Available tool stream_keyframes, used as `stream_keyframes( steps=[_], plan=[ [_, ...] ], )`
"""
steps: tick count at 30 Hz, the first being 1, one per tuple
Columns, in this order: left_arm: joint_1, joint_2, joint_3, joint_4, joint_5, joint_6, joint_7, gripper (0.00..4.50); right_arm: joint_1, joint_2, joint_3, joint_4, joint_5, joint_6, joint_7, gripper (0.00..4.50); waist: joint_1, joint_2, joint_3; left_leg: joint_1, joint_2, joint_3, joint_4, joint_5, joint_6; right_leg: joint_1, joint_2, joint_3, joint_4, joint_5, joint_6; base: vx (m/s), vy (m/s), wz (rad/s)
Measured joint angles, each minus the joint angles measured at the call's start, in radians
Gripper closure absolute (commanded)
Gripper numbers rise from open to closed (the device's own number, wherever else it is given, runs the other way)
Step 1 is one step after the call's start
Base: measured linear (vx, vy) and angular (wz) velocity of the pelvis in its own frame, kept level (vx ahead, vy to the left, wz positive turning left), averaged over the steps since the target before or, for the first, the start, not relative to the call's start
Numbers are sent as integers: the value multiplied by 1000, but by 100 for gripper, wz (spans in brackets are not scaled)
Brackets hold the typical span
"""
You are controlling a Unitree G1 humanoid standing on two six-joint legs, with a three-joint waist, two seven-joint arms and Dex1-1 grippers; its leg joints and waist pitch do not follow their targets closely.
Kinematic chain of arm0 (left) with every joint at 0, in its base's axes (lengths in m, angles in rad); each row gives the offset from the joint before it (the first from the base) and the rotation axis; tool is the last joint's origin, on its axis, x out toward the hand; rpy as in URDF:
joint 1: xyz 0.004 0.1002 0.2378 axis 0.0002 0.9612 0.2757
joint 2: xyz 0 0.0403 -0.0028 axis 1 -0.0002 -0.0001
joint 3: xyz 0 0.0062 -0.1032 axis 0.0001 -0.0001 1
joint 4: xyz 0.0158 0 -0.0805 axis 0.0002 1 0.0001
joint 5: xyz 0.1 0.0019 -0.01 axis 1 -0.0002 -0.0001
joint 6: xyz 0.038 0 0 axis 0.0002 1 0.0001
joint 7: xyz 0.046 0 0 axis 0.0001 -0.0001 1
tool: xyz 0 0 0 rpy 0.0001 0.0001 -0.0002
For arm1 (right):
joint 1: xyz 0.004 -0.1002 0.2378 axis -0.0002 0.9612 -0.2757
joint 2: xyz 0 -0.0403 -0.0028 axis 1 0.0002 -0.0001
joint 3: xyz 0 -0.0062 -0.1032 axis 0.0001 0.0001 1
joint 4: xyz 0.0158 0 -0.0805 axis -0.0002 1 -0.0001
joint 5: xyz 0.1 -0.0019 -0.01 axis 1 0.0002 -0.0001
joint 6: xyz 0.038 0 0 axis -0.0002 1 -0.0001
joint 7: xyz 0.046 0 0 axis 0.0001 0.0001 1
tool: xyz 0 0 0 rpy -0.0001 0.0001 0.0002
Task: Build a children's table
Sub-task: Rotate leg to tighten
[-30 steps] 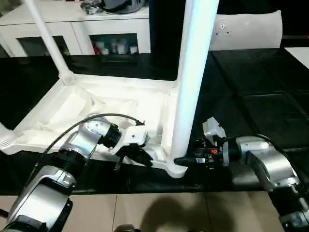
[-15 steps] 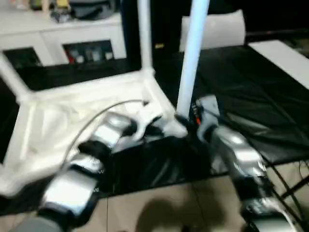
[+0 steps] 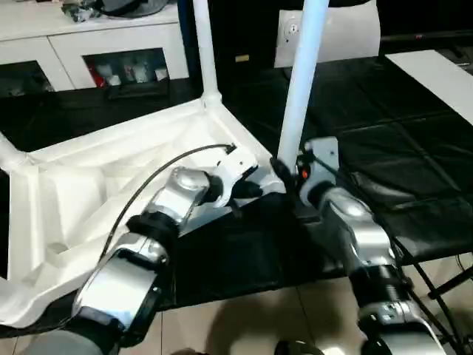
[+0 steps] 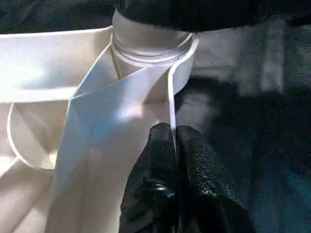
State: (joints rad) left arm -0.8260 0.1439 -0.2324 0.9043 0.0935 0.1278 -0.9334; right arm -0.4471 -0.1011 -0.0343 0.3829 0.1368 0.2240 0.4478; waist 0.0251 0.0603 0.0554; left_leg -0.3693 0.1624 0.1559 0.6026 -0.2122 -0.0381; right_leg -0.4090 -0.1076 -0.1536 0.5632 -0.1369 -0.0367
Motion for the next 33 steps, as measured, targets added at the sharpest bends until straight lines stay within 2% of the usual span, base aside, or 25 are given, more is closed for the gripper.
stream_keyframes(
  steps=[4, 5, 9, 13, 18, 23, 24, 26, 29, 30, 33],
  plan=[
    [23, 44, -17, -28, -1, -29, -84, 450, 29, -43, 8, -40, 43, -11, 121, 74, 14, 0, 0, 2, 0, 1, 1, 1, -1, 1, 0, 0, 1, 1, -1, 0, 0, 0],
    [32, 59, -23, -36, -3, -39, -114, 450, 42, -70, 16, -64, 57, -11, 167, 54, 16, 0, 0, 2, 0, 1, 1, 1, -1, 1, 0, 1, 1, 0, 0, 0, 0, 0],
    [65, 132, -37, -60, -19, -102, -237, 450, 83, -178, 35, -110, 90, -8, 341, 24, 29, 1, 0, 3, 1, 1, 1, 0, -1, 2, 0, 1, 1, 0, 0, 0, 0, 0],
    [92, 181, -62, -89, -24, -165, -362, 450, 99, -250, 82, -129, 118, 8, 507, 24, 39, 1, -1, 3, 1, 1, 1, 0, -1, 2, 0, 1, 1, 1, -1, 0, 0, 0],
    [121, 219, -90, -134, -43, -207, -483, 450, 98, -325, 141, -139, 140, 10, 688, 24, 71, 1, -1, 3, 2, 3, 2, 0, -1, 2, 0, 1, 2, 1, -1, 0, 0, 0],
    [125, 251, -120, -147, -42, -255, -563, 450, 95, -363, 188, -139, 142, 8, 810, 24, 85, 0, -2, 4, 4, 5, 3, -1, -3, 2, 0, 2, 3, 0, 2, 0, 0, 0],
    [127, 253, -124, -149, -41, -263, -575, 450, 93, -368, 196, -138, 143, 9, 830, 50, 88, 0, -2, 4, 4, 6, 4, -1, -3, 2, 0, 2, 3, -1, 2, 0, 0, 0],
    [129, 259, -132, -159, -40, -268, -594, 450, 88, -373, 208, -137, 144, 9, 859, 50, 91, -1, -2, 4, 4, 6, 4, -1, -3, 2, 0, 2, 4, -1, 2, 0, 0, 0],
    [137, 270, -146, -182, -40, -281, -620, 450, 61, -378, 231, -133, 148, 10, 905, 75, 92, -2, -2, 5, 5, 8, 5, -1, -3, 2, -1, 3, 6, -1, 3, 0, 0, 0],
    [138, 274, -156, -189, -41, -284, -626, 450, 52, -378, 238, -133, 150, 10, 916, 97, 94, -2, -2, 5, 5, 9, 5, -1, -5, 2, -1, 3, 7, -2, 3, 0, 0, 0],
    [140, 279, -174, -204, -48, -289, -632, 450, 45, -372, 243, -127, 151, 10, 938, 108, 101, -4, -3, 6, 7, 12, 5, -2, -7, 2, -1, 3, 7, -2, 5, 0, 0, 0]
  ],
)
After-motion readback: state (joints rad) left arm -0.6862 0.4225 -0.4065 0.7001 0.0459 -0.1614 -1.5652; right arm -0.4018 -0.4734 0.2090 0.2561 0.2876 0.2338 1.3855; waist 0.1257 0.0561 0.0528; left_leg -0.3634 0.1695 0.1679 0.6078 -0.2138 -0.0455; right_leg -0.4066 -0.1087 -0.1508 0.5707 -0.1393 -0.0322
